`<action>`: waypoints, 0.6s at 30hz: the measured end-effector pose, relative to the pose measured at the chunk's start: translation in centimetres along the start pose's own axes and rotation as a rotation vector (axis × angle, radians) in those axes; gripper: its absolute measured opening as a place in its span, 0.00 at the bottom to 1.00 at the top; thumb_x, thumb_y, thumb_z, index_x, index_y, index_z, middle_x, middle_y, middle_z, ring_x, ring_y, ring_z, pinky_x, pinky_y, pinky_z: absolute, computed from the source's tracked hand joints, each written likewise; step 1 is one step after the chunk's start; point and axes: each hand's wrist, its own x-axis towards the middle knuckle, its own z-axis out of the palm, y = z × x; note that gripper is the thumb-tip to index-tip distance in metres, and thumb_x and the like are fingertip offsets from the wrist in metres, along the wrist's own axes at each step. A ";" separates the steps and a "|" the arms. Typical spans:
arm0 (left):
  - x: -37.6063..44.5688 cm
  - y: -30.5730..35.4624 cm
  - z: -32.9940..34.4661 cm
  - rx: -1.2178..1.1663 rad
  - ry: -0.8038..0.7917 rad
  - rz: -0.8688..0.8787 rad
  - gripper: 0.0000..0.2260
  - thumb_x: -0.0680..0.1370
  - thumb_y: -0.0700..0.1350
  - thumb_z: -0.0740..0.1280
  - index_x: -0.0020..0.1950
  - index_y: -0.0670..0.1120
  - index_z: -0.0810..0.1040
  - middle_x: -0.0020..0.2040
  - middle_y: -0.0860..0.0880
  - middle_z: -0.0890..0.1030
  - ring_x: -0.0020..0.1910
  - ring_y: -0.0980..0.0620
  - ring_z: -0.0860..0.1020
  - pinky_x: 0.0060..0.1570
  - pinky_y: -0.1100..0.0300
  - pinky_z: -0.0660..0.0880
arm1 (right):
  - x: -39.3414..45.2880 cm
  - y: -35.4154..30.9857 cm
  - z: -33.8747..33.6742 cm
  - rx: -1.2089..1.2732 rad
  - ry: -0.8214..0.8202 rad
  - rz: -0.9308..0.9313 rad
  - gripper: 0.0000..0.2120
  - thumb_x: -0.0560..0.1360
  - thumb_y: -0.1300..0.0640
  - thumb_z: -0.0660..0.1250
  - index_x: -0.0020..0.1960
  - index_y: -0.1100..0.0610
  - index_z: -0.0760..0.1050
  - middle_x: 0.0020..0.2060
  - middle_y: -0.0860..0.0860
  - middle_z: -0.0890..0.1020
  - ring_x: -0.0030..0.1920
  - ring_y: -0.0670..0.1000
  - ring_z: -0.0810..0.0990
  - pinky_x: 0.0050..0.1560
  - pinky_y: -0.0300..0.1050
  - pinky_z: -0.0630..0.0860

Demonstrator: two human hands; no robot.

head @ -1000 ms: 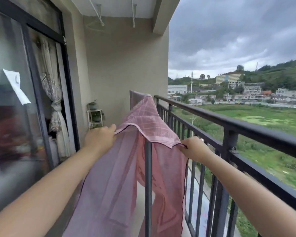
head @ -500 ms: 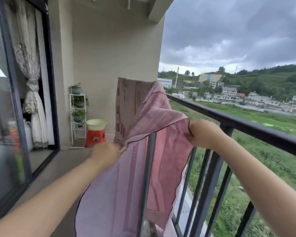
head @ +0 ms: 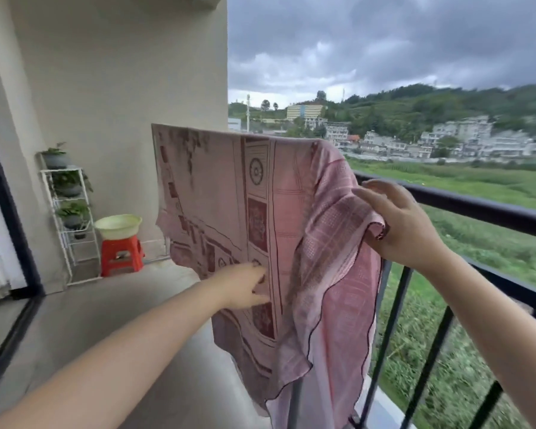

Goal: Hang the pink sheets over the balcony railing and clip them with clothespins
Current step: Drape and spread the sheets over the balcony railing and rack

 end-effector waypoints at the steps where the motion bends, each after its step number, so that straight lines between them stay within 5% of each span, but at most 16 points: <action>1: 0.2 -0.9 -0.5 -0.031 0.059 -0.008 0.24 0.76 0.54 0.61 0.67 0.41 0.65 0.63 0.42 0.71 0.62 0.44 0.71 0.57 0.55 0.70 | 0.5 -0.5 0.0 -0.012 -0.037 -0.074 0.23 0.63 0.64 0.68 0.57 0.61 0.76 0.54 0.63 0.78 0.55 0.64 0.76 0.55 0.62 0.73; 6: 3.7 -4.5 -3.4 -0.153 0.396 -0.014 0.24 0.76 0.51 0.62 0.70 0.44 0.62 0.64 0.43 0.72 0.62 0.43 0.71 0.59 0.53 0.69 | 1.6 -0.1 -0.3 -0.192 -0.427 -0.106 0.11 0.64 0.62 0.67 0.44 0.53 0.82 0.50 0.50 0.82 0.58 0.55 0.76 0.59 0.59 0.72; 10: 8.2 -5.1 -6.6 -0.162 0.629 0.090 0.26 0.75 0.52 0.64 0.70 0.44 0.62 0.67 0.43 0.70 0.65 0.44 0.67 0.63 0.51 0.67 | 1.4 1.8 -0.4 -0.471 -0.618 0.174 0.15 0.69 0.57 0.63 0.53 0.44 0.77 0.61 0.38 0.73 0.69 0.44 0.62 0.70 0.49 0.54; 13: 11.4 -4.6 -8.4 -0.122 0.809 0.148 0.28 0.74 0.52 0.65 0.70 0.42 0.62 0.67 0.42 0.69 0.66 0.44 0.67 0.63 0.51 0.68 | 0.9 2.2 0.6 -0.482 -0.544 0.322 0.13 0.73 0.51 0.61 0.56 0.44 0.75 0.61 0.41 0.74 0.65 0.46 0.67 0.71 0.49 0.59; 16: 13.8 -4.9 -9.4 -0.190 0.843 0.170 0.31 0.73 0.56 0.65 0.69 0.41 0.63 0.67 0.41 0.70 0.66 0.43 0.68 0.61 0.50 0.69 | 1.7 0.2 1.7 -0.330 -0.439 0.495 0.29 0.65 0.30 0.44 0.38 0.48 0.76 0.34 0.43 0.79 0.36 0.41 0.75 0.43 0.39 0.78; 18: 14.8 -5.1 -9.3 -0.305 0.797 0.227 0.29 0.73 0.56 0.65 0.66 0.40 0.67 0.64 0.41 0.73 0.62 0.44 0.72 0.58 0.52 0.71 | 2.5 -2.0 3.5 -0.275 -0.487 0.555 0.27 0.58 0.25 0.42 0.29 0.45 0.67 0.24 0.41 0.71 0.25 0.38 0.69 0.26 0.33 0.70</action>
